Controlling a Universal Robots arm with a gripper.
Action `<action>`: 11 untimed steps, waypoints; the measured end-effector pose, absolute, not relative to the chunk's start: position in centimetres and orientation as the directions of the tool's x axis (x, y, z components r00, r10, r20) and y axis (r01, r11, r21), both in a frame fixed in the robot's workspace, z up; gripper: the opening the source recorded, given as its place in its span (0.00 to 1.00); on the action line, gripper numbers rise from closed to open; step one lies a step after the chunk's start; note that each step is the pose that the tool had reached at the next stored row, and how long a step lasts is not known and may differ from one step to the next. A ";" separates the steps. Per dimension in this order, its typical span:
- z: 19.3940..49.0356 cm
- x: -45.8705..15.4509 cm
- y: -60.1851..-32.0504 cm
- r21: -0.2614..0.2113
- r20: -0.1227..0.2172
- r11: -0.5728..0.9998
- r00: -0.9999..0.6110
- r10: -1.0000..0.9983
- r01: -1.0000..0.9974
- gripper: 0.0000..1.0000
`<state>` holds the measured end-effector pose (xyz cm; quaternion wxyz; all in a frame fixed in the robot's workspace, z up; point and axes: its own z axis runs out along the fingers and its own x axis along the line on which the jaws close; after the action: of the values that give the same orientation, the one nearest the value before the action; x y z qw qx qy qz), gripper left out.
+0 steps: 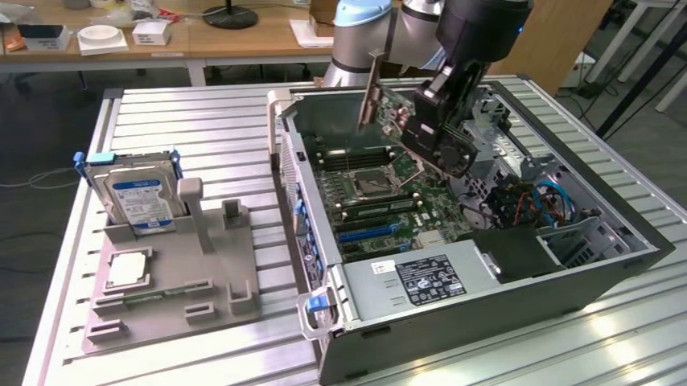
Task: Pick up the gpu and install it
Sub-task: 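Insert the gpu into the slot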
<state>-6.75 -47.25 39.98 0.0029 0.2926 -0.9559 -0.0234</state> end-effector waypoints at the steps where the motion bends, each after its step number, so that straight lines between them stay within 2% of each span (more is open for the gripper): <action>1: 40.0 -6.7 -47.3 0.047 -0.008 0.822 -0.823 -0.568 -0.568 0.27; 11: 40.0 -6.7 -47.3 0.047 -0.008 0.764 -0.765 -0.644 -0.643 0.27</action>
<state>-6.75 -47.25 39.97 0.0042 0.3426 -0.9392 -0.0233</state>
